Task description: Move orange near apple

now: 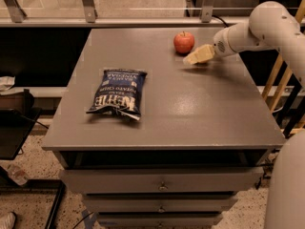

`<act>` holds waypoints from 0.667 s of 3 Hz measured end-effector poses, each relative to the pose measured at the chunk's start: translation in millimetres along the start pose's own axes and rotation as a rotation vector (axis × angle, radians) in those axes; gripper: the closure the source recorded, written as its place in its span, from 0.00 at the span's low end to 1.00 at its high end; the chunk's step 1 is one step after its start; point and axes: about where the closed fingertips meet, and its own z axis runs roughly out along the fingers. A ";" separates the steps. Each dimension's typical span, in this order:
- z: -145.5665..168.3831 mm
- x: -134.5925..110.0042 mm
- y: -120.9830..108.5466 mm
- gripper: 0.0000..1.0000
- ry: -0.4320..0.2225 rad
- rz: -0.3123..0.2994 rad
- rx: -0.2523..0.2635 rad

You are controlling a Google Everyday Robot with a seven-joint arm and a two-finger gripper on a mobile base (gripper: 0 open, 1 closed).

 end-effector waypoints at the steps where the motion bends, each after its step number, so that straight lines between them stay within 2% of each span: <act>1: -12.7 -2.1 0.0 0.00 -0.026 -0.006 0.024; 2: -34.5 0.7 1.6 0.00 -0.056 -0.011 0.053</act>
Offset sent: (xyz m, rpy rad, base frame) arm -0.0485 -0.0372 0.0376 0.0126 -0.1243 -0.0641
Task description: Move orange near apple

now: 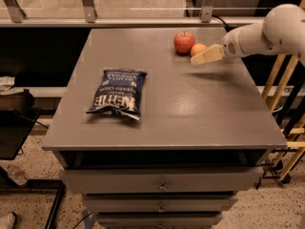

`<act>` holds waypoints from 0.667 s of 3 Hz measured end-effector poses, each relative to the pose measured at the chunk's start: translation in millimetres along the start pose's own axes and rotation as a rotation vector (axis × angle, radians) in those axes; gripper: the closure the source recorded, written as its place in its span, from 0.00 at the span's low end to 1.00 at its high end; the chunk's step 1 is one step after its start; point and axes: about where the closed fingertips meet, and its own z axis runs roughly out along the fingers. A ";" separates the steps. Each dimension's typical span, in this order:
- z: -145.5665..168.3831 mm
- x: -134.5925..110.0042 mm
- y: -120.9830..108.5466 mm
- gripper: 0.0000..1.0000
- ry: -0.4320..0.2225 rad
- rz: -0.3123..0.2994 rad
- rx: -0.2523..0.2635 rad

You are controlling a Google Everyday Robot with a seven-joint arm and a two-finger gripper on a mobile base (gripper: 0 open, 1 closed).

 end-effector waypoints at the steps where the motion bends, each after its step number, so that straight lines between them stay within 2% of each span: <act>1: -25.1 7.3 2.0 0.00 -0.014 -0.003 0.022; 2: -52.6 18.8 3.7 0.00 -0.006 0.005 0.049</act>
Offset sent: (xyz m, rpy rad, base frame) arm -0.0813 -0.0592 0.0239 -0.0246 -0.0280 -0.0887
